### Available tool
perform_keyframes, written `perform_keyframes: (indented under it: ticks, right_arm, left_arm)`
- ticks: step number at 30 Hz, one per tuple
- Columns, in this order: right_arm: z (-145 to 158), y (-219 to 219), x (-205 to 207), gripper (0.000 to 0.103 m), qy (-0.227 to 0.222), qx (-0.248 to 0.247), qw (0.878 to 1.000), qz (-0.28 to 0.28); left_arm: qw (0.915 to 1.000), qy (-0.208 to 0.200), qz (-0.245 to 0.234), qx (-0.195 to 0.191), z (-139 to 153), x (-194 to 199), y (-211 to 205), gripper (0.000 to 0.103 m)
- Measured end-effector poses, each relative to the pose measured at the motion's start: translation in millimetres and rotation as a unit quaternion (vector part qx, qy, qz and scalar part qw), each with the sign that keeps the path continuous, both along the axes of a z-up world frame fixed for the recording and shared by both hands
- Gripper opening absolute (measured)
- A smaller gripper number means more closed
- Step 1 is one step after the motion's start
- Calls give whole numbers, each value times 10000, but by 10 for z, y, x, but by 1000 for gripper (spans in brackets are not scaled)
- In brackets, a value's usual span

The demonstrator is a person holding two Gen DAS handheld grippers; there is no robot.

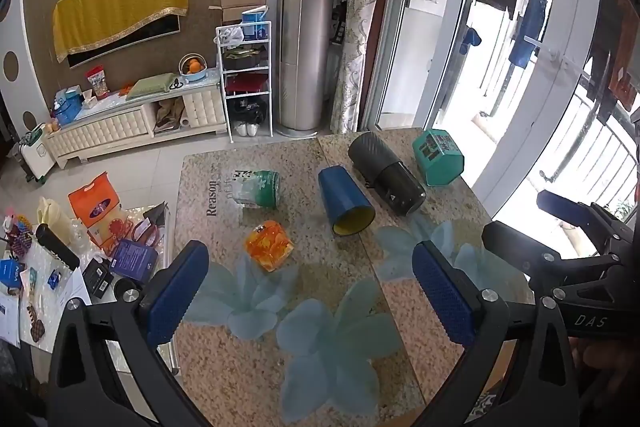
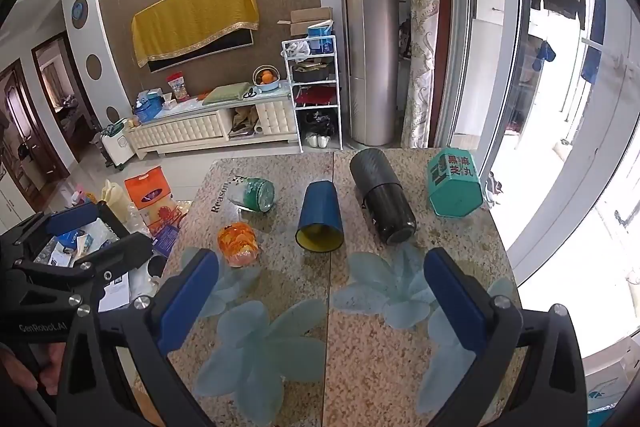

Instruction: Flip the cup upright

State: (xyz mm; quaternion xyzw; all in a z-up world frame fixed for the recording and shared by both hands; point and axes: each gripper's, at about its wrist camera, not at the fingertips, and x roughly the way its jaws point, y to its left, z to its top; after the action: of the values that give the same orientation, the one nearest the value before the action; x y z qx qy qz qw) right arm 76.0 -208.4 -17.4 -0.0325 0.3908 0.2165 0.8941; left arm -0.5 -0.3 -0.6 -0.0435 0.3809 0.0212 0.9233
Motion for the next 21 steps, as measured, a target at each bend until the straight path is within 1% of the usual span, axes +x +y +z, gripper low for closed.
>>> perform_keyframes:
  ticks: [21]
  right_arm:
    - [-27, -3, -30, 103, 23, -13, 10000, 5]
  left_arm:
    - [10000, 5, -4, -5, -18, 0, -21, 102]
